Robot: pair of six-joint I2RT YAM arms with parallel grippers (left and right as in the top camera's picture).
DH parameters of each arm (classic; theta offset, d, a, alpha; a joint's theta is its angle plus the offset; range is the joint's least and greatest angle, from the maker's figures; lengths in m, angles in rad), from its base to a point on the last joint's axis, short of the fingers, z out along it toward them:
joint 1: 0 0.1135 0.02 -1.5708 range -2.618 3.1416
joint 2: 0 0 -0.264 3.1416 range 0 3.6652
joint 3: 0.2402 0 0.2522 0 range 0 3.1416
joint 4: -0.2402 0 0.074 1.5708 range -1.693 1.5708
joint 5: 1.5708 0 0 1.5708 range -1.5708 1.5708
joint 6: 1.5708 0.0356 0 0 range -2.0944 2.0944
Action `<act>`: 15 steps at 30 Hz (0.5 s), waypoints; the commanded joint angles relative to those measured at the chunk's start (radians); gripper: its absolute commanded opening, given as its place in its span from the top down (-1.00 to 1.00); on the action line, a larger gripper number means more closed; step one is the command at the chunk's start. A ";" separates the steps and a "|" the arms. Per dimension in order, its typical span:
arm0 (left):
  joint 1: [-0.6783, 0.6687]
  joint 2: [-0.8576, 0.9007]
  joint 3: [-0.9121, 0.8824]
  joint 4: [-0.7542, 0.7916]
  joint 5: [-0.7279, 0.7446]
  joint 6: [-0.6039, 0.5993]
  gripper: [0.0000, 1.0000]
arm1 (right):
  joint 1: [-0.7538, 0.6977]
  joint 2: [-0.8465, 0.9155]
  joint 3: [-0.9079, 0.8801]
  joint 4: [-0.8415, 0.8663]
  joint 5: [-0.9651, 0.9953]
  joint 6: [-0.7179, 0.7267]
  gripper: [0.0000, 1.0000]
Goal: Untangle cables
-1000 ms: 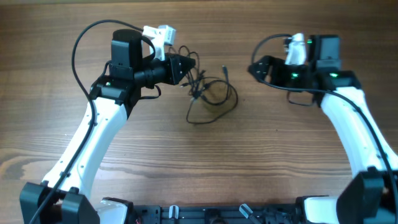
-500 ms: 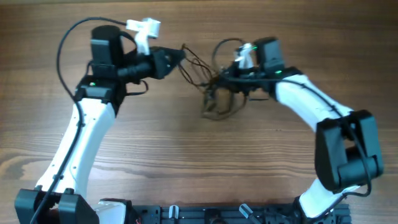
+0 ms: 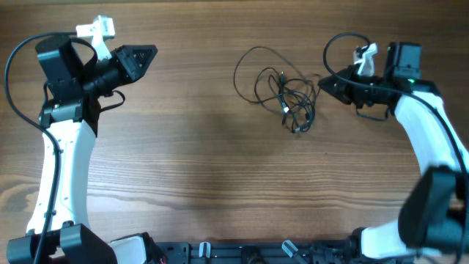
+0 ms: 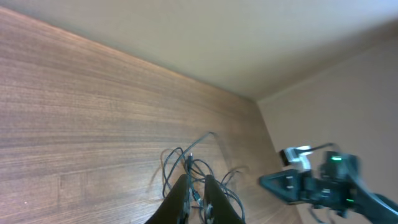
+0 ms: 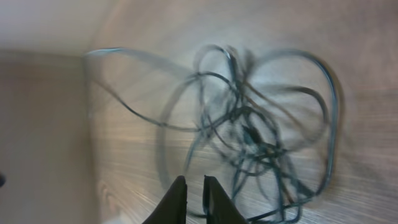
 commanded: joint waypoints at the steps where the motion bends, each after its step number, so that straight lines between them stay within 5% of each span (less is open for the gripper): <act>1: 0.002 -0.022 0.010 -0.029 0.013 0.001 0.74 | 0.005 -0.269 0.005 -0.076 0.167 -0.069 0.78; 2: 0.000 -0.022 0.010 -0.047 0.013 0.001 0.69 | 0.005 -0.323 0.005 -0.132 0.309 -0.061 0.66; 4: -0.008 -0.022 0.010 -0.079 0.012 0.002 0.60 | 0.005 -0.389 0.004 -0.241 0.573 0.033 0.00; 6: -0.020 -0.022 0.010 -0.088 0.011 0.002 0.12 | 0.011 -0.395 0.004 -0.280 0.547 0.003 -0.37; 8: -0.047 -0.022 0.010 -0.088 -0.041 0.001 -0.40 | 0.089 -0.351 0.000 -0.247 0.375 -0.194 -0.78; 10: -0.071 -0.019 0.010 -0.090 -0.087 -0.003 -0.55 | 0.195 -0.295 0.000 -0.192 0.373 -0.285 -0.87; 12: -0.099 -0.017 0.010 -0.105 -0.094 -0.007 -1.00 | 0.329 -0.192 0.000 -0.118 0.426 -0.380 -0.98; 15: -0.147 -0.009 0.009 -0.145 -0.097 -0.007 -1.00 | 0.414 -0.036 0.000 -0.042 0.729 -0.403 -0.99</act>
